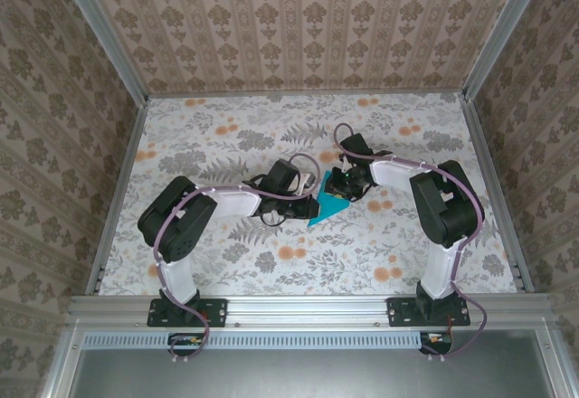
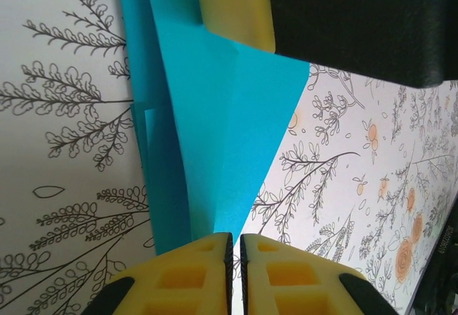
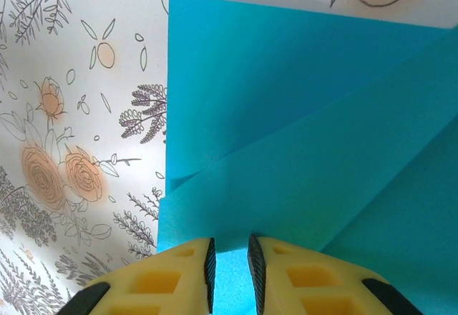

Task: Fold a paper plane with a square sheet of paper (pick it up from the middle)
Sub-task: Fourth fold the wing at the center of the table.

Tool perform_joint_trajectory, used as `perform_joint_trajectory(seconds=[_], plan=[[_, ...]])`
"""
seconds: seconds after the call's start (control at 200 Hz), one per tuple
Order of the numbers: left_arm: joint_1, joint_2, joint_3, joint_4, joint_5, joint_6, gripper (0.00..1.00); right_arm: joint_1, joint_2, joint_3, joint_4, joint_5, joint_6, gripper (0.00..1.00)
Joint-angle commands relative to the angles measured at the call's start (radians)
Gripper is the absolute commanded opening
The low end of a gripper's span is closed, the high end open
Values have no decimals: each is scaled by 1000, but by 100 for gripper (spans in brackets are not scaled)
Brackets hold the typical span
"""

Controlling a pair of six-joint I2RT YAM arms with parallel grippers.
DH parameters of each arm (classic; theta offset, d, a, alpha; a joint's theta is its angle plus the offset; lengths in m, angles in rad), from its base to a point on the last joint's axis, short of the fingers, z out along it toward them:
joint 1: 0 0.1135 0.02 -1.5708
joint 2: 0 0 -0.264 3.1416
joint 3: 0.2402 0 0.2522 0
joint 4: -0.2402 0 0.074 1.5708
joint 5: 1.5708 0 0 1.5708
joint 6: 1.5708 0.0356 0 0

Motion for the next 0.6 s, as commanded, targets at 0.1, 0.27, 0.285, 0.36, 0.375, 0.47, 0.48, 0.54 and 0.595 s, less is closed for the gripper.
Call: perform_joint_trajectory(seconds=[0.1,0.27,0.285,0.36,0.375,0.47,0.48,0.54,0.595], plan=[[9,26,-6,-4,-13,-16,12,-7,-3,-8,-44,38,17,24],[10,35,-9,-6,-14,-21,10,-8,1,-6,-36,18,5,24],[10,35,-8,-6,-15,-20,10,-7,0,-5,-36,15,4,24],[10,39,-6,-13,-18,-20,10,-8,4,-1,-37,9,-1,24],[10,41,-6,-14,-18,-20,10,-7,6,-1,-39,8,0,24],[12,43,-6,-13,-20,-22,9,-8,8,-3,-33,-8,-7,24],[12,43,-6,-14,-20,-22,10,-8,9,-2,-33,-9,-8,24],[12,41,-8,-15,-20,-22,9,-8,13,-1,-28,-18,-14,24],[12,40,-8,-17,-20,-22,9,-7,15,-2,-23,-29,-21,24]])
